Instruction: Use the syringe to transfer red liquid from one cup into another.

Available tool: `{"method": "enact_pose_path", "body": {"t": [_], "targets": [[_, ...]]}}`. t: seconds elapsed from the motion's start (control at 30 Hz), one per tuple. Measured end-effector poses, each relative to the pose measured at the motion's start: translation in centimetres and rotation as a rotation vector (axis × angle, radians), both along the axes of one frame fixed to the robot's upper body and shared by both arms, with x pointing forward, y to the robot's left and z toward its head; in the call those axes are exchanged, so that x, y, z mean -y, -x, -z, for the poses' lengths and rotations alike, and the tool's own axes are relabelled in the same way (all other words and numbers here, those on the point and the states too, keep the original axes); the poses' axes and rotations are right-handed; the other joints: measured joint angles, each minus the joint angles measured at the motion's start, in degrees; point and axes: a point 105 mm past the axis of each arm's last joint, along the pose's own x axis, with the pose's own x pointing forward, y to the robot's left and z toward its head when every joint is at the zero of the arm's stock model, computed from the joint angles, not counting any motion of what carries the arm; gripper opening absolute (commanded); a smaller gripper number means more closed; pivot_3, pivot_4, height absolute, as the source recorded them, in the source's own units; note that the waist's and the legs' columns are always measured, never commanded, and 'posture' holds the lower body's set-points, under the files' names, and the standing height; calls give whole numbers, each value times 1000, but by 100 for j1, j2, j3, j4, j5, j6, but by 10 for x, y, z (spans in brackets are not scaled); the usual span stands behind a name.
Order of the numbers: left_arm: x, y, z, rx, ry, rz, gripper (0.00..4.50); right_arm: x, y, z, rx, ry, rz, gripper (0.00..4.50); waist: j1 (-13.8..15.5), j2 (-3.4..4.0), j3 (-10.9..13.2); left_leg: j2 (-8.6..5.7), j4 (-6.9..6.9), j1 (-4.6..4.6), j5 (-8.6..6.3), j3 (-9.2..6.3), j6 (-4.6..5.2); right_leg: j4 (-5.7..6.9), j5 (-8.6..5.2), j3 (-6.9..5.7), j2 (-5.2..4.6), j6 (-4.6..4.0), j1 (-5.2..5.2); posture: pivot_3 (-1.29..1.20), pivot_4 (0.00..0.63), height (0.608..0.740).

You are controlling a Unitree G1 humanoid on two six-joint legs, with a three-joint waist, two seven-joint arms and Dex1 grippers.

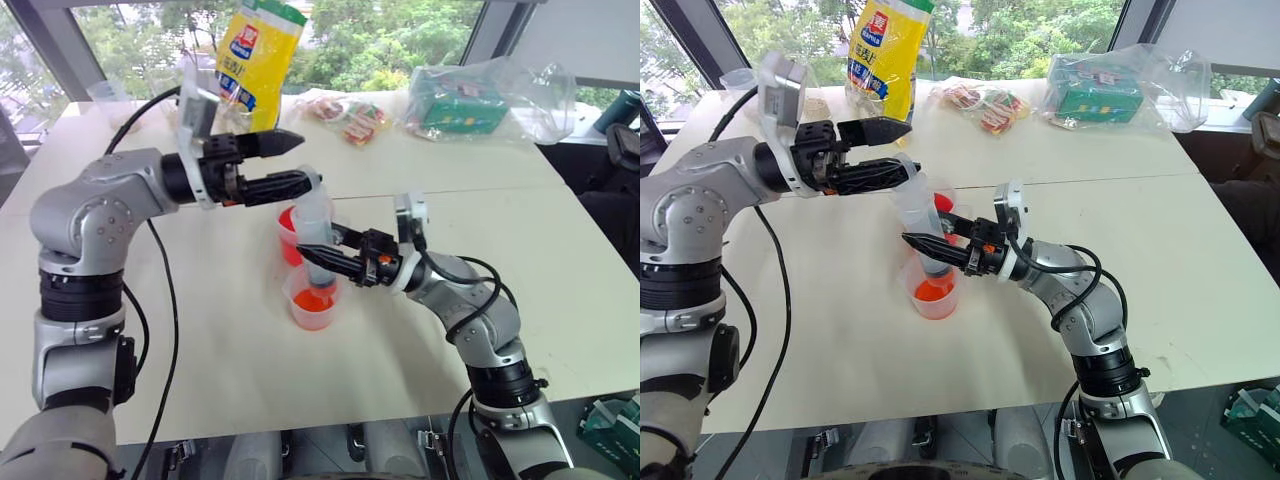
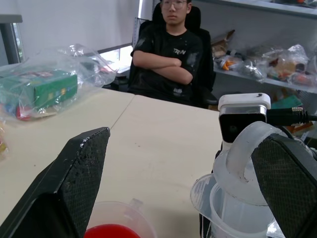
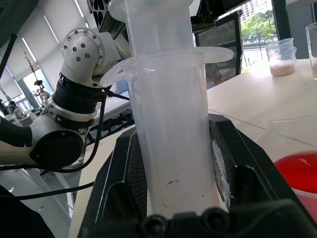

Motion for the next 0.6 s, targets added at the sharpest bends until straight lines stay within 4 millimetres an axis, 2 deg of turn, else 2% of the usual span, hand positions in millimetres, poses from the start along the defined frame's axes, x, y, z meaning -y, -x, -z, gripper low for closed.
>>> {"method": "enact_pose_path", "body": {"t": [0.13,0.23,0.43,0.47,0.6], "targets": [[1,0,0,-1,0,4,4455,0,0,0,2,0,0,1406,1,0,0,0,0,0,0,0,0,0,0,0,0,0,0,0,150,740],[1,1,0,5,-3,12,3278,0,-2,-2,3,0,4,1406,0,0,0,0,0,0,0,0,0,0,0,0,0,0,0,0,150,740],[6,6,2,16,-25,41,287,2,-8,-2,-6,0,30,1406,1,0,0,0,0,0,0,0,0,0,0,0,0,0,0,0,150,740],[6,6,3,16,-26,41,34,2,-8,-2,-7,1,29,1406,2,0,0,0,0,0,0,-1,0,0,0,0,0,0,0,0,150,740],[6,7,3,19,-29,41,34,1,-8,-1,-9,2,27,1406,0,0,0,0,0,0,0,-1,0,0,0,0,0,0,0,0,150,740]]}}
